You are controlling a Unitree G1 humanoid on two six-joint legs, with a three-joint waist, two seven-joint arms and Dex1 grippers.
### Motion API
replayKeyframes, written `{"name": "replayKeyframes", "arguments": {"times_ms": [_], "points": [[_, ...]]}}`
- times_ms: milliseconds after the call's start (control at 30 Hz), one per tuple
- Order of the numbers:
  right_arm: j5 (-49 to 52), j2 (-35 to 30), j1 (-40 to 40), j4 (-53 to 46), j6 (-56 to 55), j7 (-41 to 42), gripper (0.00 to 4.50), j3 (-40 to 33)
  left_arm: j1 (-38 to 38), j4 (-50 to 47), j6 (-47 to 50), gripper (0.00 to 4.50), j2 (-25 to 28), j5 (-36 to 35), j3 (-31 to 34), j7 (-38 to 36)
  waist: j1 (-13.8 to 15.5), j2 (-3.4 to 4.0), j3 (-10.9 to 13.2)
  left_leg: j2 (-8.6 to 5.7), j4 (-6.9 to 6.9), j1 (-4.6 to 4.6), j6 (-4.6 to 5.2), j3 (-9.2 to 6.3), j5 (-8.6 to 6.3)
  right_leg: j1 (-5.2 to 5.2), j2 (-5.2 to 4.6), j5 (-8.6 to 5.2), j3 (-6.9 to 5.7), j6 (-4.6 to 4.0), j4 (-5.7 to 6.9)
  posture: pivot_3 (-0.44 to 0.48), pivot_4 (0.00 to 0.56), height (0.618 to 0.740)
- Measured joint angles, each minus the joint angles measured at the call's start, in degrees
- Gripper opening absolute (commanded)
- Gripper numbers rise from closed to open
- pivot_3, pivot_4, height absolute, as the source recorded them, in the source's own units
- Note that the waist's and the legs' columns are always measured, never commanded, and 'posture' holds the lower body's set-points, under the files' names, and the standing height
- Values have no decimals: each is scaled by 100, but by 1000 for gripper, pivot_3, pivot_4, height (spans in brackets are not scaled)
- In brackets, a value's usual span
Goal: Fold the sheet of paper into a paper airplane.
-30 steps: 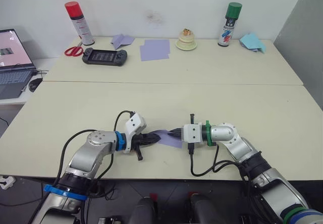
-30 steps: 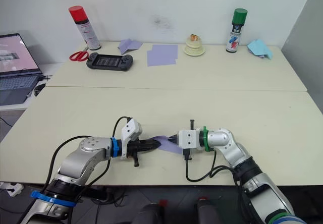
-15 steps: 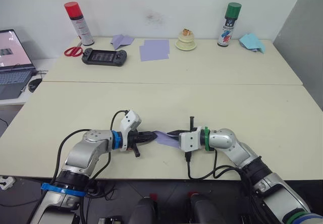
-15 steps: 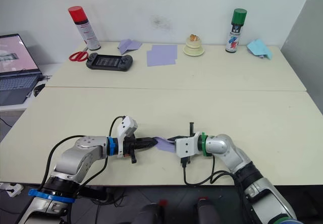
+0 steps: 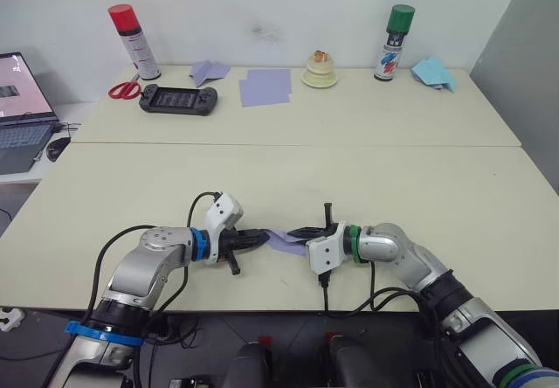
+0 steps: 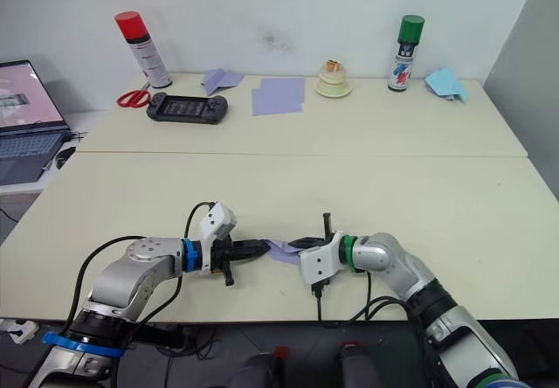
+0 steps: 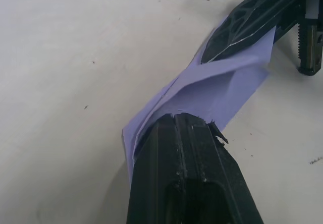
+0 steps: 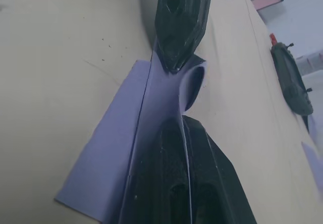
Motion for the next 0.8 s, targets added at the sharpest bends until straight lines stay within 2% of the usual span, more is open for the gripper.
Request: {"name": "replayKeyframes", "arguments": {"times_ms": [233, 633, 800], "points": [[-34, -11, 0, 136, -71, -152, 13, 58, 18, 27, 32, 0, 30, 8, -9, -8, 1, -10, -7, 1, -26, 70, 1, 0, -1, 78, 0, -25, -1, 10, -38, 0, 150, 740], [-66, -14, -1, 176, -64, -314, 13, 109, 7, 45, 16, 0, 34, 39, -21, -16, 2, -25, -20, 5, -28, 72, 1, 0, -1, 78, 0, -26, -1, 9, -37, 0, 150, 740], [-73, -15, -6, 182, -58, -354, 13, 153, -46, -36, 230, 0, 220, -22, -35, -223, 1, -34, -26, 8, -30, 74, 1, 0, -1, 79, 3, -29, -1, 6, -37, 0, 150, 740]]}}
